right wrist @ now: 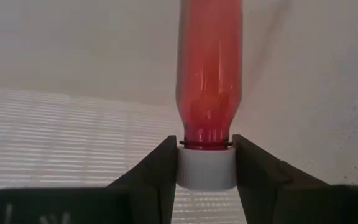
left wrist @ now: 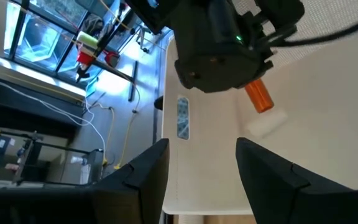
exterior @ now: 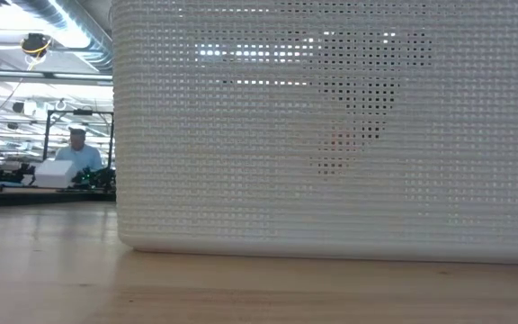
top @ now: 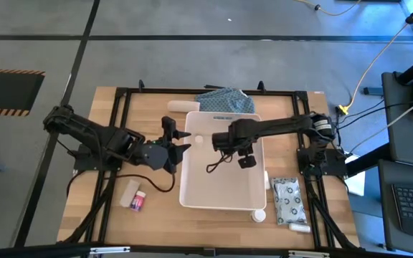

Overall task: Pick & place medical supplies in basket/bin
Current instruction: Put the red pill bottle into the white bin

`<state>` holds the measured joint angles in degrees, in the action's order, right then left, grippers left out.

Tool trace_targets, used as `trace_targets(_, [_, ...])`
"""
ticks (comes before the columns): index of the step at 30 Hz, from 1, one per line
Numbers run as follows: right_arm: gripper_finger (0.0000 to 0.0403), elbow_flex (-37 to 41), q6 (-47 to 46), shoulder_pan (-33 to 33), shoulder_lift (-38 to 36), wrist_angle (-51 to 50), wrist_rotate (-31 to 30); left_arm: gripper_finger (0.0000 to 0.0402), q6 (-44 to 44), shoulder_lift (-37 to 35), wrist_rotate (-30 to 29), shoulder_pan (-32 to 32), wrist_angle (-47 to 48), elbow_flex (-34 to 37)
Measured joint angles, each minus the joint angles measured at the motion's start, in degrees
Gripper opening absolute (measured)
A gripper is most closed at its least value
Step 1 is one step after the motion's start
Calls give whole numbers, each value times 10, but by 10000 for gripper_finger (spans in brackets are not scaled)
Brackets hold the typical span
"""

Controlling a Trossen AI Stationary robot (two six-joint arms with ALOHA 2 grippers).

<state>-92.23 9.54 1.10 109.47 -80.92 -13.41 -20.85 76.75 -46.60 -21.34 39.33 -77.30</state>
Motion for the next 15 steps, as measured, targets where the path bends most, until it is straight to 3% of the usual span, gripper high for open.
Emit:
trace_targets(9, [126,-30,19,3,-4,-15,-106,180,8,0,17,14,2,0])
trace_targets(15, [126,-31,89,25,-4,-28,-268,180,7,0,17,17,9,0])
